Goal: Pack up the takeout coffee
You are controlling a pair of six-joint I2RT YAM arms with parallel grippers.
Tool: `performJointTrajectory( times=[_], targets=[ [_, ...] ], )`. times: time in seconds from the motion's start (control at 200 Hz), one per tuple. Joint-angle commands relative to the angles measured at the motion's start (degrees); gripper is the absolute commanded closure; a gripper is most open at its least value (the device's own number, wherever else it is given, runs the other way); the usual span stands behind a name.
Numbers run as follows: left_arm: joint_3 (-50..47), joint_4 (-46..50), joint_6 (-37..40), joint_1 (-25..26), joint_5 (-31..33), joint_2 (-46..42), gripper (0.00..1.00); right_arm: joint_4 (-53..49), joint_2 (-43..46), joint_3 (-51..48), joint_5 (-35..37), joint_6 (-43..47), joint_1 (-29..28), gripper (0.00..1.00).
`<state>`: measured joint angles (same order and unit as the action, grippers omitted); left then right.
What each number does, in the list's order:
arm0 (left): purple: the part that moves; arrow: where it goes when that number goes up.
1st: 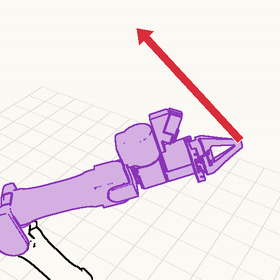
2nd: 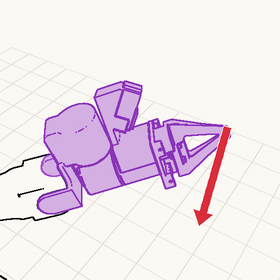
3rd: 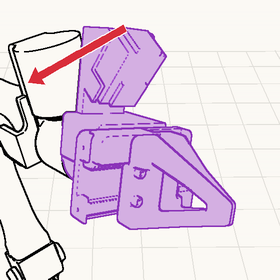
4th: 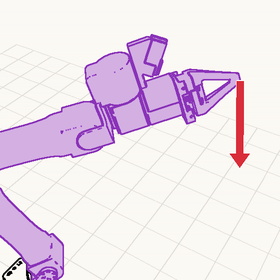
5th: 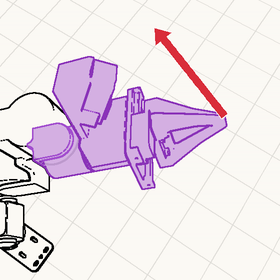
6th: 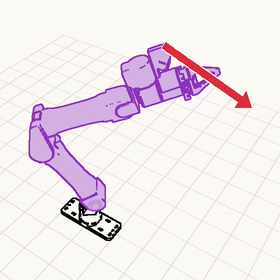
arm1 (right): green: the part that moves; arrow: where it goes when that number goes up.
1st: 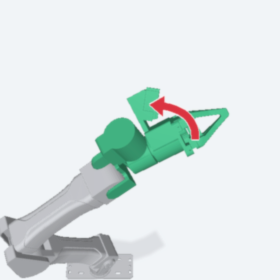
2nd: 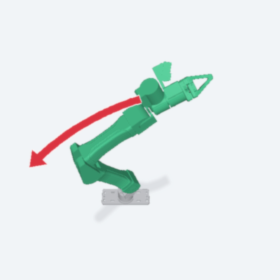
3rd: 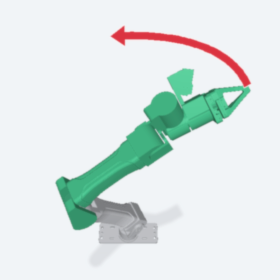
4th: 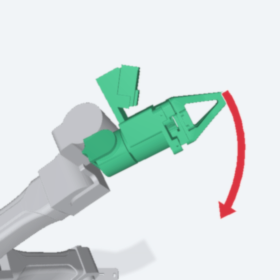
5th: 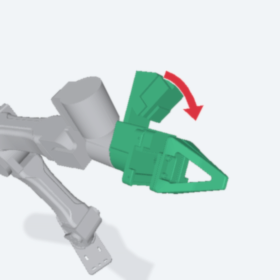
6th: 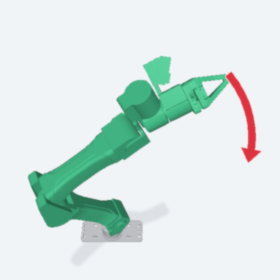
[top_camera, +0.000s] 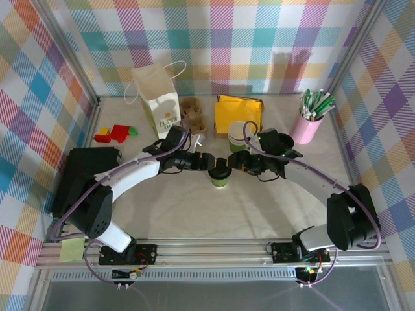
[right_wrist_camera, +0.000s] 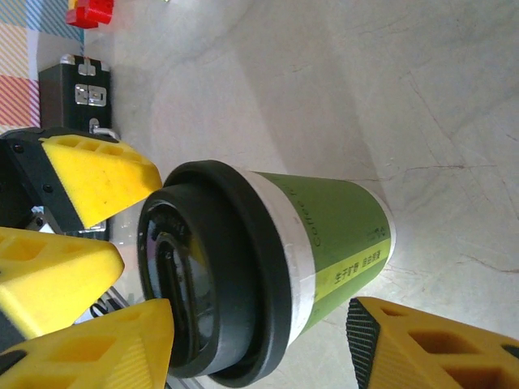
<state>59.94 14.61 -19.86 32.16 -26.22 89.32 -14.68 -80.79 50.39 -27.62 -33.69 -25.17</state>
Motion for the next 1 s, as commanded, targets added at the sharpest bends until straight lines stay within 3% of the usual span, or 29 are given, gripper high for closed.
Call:
performJointTrajectory(
  times=[0.0,0.995],
  targets=[
    [1.7,-1.5,1.0,0.3,-1.6,1.4,0.31,0.0,-1.1,1.9,-0.4,1.6,-0.3,0.4],
    [-0.6,-0.8,2.0,0.5,0.2,3.8,0.41,-1.2,-3.1,-0.7,4.6,1.1,-0.3,0.48]
  ],
)
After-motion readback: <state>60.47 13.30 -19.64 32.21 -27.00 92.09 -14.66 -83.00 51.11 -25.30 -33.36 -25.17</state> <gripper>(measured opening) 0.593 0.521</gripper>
